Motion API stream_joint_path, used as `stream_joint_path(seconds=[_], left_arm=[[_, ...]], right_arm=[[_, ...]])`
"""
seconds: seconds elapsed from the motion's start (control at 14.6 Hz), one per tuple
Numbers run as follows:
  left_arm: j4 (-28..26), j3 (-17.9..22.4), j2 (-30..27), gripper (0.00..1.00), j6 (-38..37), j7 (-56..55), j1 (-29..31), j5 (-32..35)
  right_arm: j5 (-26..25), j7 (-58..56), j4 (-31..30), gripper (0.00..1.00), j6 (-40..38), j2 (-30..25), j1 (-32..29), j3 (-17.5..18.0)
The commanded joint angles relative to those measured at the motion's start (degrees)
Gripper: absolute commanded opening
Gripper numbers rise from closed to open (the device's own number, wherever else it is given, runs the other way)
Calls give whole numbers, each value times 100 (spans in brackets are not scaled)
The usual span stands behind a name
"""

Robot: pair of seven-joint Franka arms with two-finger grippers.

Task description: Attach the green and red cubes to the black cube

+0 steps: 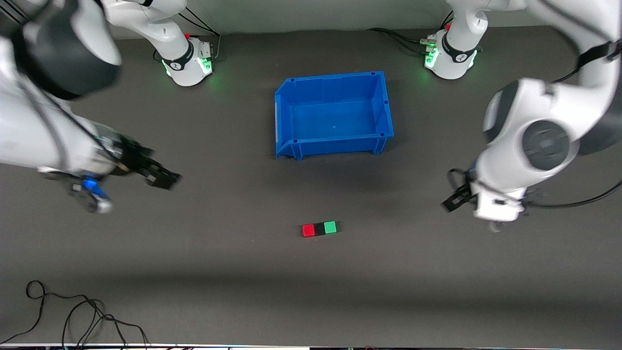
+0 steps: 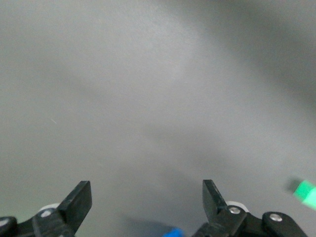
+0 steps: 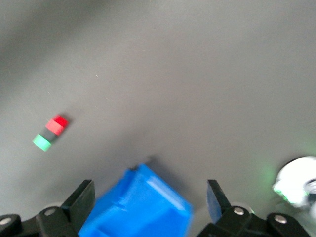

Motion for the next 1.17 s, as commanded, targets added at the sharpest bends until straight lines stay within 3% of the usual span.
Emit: stream_joint_path(seconds=[0.0,0.14,0.27,0.55,0.76,0.89,1.1], left_arm=[[-803,-26,-891,100,-257,2161,690,-108],[-803,-8,-1050,100,-566,3168,981,-82],[-821,-17,-1243,100,-751,3468,1219,-55],[-883,-26,-1621,100,-1041,5145,1554,-160],[-235,-26,-1439,100,-1111,5123,1510,-398],[249,-44,-1192,100,-1304,5192,1501,-398],[304,-44,-1156,100,-1306,5140,1528,-424]], right_arm=[[-9,-1742,-300,100,-402,-437,-52,-575],[-288,-2867,-396,100,-509,-534,-43,-876],[-780,-3661,-668,100,-440,-674,-43,-912],[-870,-4173,-1334,100,401,-1060,-25,-1061],[-844,-4173,-2705,100,1632,-1895,-16,-1070],[-879,-4173,-2691,100,1662,-1888,-8,-1070],[-888,-4173,-2673,100,1670,-1870,-7,-1070]])
